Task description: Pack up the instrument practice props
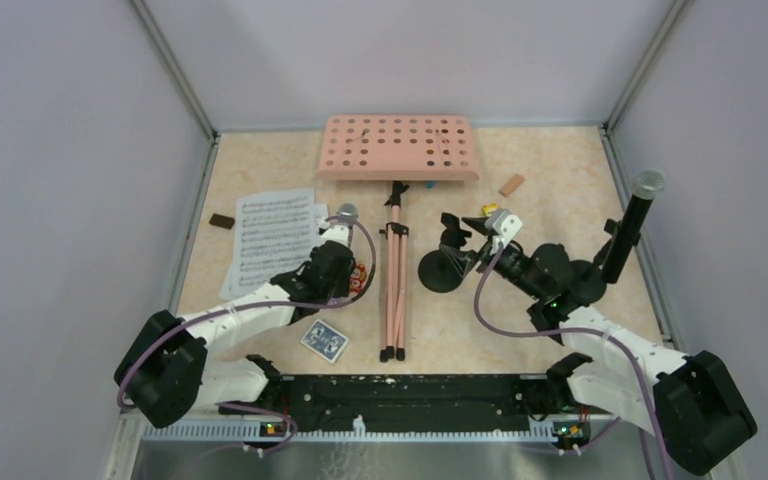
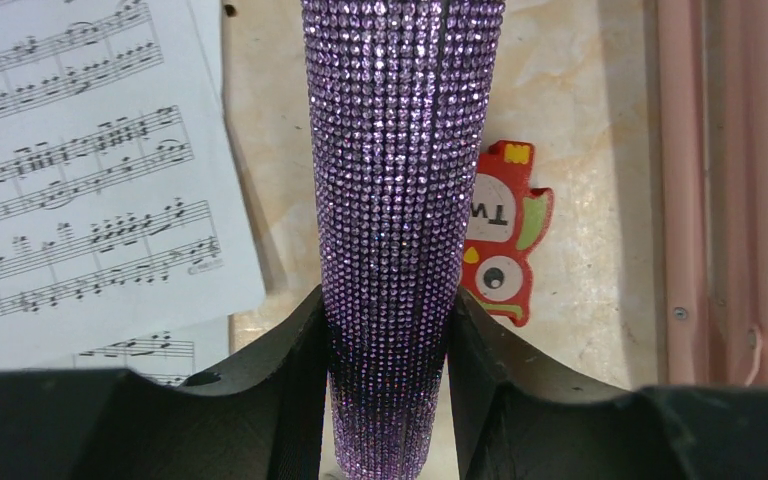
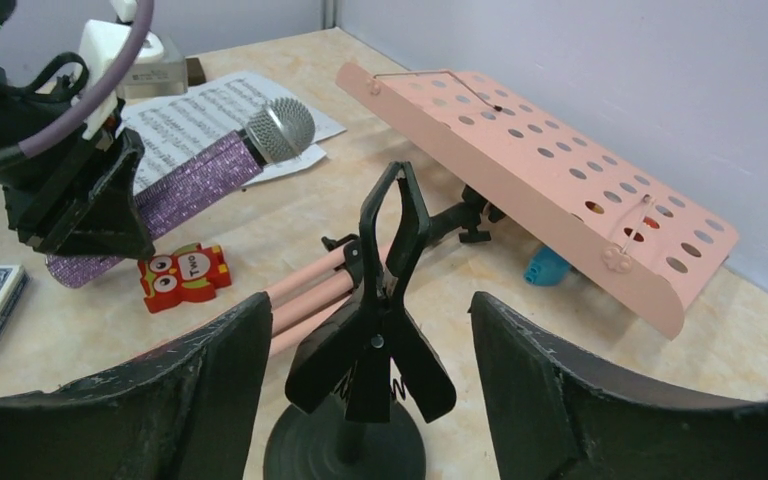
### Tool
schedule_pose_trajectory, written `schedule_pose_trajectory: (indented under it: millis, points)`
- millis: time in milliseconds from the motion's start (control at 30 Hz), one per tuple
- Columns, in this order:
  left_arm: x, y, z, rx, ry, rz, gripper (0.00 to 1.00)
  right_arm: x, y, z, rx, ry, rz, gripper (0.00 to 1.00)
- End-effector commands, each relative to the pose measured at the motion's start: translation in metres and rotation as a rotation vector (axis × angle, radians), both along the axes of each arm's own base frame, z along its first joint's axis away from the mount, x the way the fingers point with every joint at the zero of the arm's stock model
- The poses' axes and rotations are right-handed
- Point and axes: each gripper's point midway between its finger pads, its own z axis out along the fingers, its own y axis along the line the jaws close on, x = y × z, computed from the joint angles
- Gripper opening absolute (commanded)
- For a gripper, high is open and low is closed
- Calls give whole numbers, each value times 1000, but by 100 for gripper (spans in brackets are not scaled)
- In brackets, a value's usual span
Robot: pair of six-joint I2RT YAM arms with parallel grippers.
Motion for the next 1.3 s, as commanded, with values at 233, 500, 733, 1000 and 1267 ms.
schedule_pose_trajectory:
  millis: [233,500,733,1000,1267]
  points:
    - [35,-79,51,-306,-6,-50,0,-7,-10,41,75,-49,-28,79]
    - [49,-95,26,-382,76,85,0,-21,-16,56,97,-67,-21,79]
    - [57,-92,-5,-371,121,138,0,-23,-21,52,78,-58,-37,79]
    - [45,-62,-22,-225,145,184,0,-21,-25,44,74,-42,-66,79]
    - [39,-53,-30,-183,153,153,6,-21,-24,40,85,-29,-64,79]
